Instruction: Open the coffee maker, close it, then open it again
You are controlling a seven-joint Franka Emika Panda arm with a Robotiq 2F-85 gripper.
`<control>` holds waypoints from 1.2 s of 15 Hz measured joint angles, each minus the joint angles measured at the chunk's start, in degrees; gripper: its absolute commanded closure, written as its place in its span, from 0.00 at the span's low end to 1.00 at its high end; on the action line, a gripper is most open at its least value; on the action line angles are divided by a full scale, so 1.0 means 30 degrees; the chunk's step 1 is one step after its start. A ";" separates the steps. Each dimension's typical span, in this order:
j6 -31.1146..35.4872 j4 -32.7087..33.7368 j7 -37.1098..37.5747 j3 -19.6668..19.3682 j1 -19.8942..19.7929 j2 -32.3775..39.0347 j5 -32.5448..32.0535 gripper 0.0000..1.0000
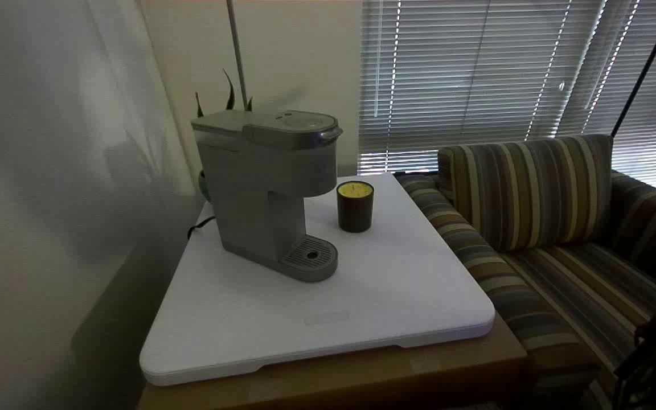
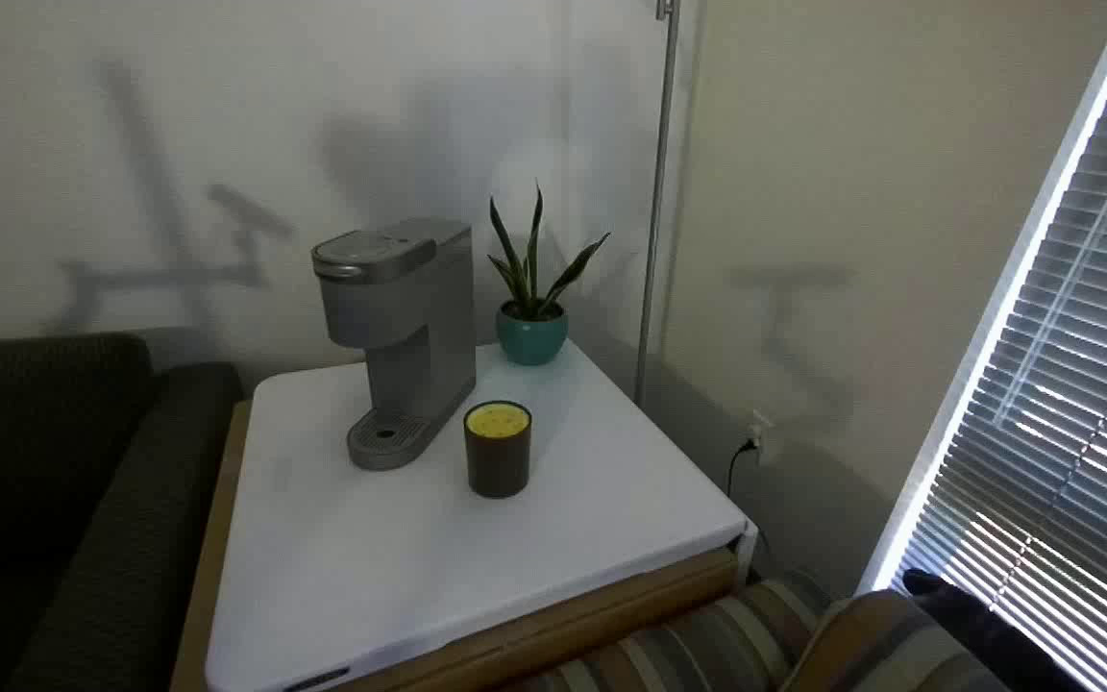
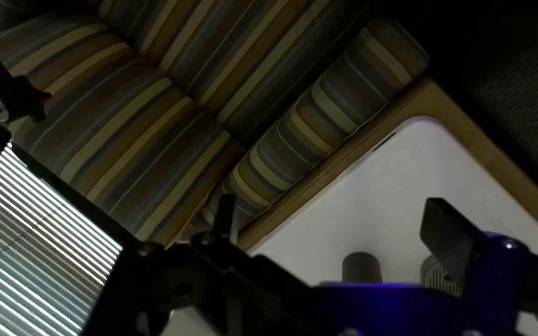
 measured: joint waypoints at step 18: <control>0.7544 -0.0291 0.1003 -0.0010 0.2062 0.4010 0.1546 0.00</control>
